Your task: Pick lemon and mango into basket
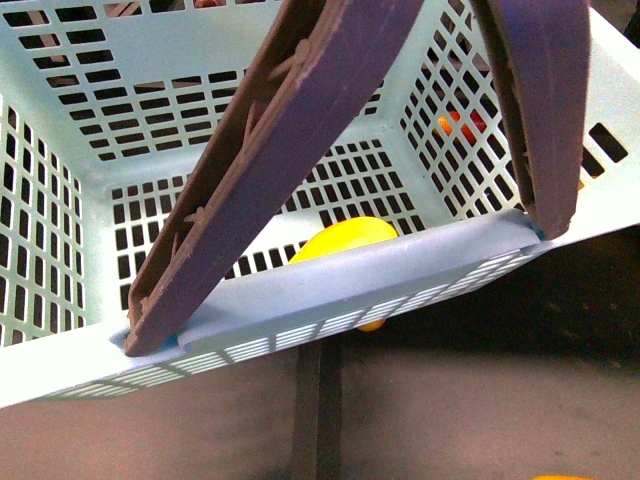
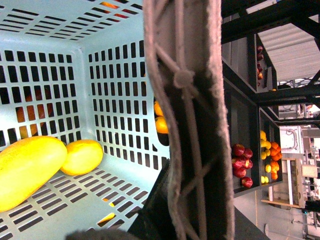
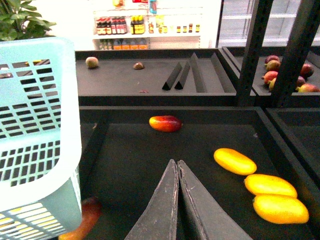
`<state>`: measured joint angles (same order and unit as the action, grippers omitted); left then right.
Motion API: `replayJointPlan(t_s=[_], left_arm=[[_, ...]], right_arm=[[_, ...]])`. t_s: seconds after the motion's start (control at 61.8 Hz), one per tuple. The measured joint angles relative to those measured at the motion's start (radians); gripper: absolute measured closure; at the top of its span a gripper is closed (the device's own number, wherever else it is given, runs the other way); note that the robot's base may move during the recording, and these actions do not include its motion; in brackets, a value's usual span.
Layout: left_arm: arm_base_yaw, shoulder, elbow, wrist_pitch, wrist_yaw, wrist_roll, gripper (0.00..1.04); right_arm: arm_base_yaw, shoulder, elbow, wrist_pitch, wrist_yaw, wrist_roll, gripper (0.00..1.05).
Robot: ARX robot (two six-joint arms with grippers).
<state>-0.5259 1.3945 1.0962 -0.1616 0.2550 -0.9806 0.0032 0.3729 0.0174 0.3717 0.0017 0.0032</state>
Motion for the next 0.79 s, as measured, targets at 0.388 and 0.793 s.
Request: replayJointPlan(t_s=[0.388, 0.793], left_arm=[[0.0, 0.0, 0.0, 0.0, 0.0, 0.0, 1.0], [0.001, 0.0, 0.0, 0.0, 0.0, 0.001, 1.0]], right_arm=[[0.0, -0.138, 0.0, -0.135, 0.0, 0.0, 1.03], [0.0, -0.364, 0.0, -0.369, 0.0, 0.0, 1.03]])
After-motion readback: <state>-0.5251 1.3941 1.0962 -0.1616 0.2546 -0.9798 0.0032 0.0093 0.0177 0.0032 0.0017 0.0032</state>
